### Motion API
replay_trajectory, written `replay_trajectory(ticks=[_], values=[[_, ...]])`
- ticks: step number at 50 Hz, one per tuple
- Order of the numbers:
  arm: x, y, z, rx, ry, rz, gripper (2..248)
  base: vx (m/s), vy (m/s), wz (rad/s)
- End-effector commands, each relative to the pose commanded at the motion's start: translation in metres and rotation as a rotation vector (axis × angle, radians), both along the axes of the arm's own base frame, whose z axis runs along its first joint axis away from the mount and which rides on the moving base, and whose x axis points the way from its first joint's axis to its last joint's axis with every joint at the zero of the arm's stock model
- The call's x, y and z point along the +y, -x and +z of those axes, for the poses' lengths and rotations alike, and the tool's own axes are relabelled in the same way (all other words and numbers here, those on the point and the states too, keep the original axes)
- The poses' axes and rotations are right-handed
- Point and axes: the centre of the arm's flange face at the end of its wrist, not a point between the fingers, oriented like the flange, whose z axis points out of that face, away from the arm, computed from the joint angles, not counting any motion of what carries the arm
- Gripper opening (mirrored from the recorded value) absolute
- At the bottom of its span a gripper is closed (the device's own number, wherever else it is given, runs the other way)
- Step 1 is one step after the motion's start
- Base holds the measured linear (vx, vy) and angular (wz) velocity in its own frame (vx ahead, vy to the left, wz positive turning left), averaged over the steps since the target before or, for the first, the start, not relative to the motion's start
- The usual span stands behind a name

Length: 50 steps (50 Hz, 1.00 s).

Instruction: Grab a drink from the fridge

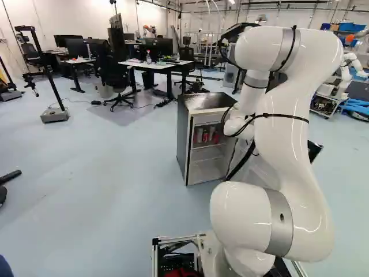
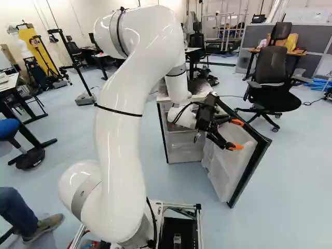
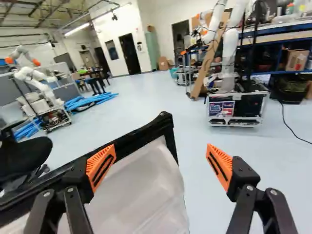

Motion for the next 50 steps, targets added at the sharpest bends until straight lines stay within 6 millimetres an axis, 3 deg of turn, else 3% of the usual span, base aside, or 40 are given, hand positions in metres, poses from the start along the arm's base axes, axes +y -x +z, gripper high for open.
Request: replay_trajectory(ticks=[38,50], values=[[0.072,0.039,0.011,0.122,0.013,0.498,247,0.000,0.000,0.000],[0.087,0.052,0.014,0.147,0.016,0.634,247,0.000,0.000,0.000]])
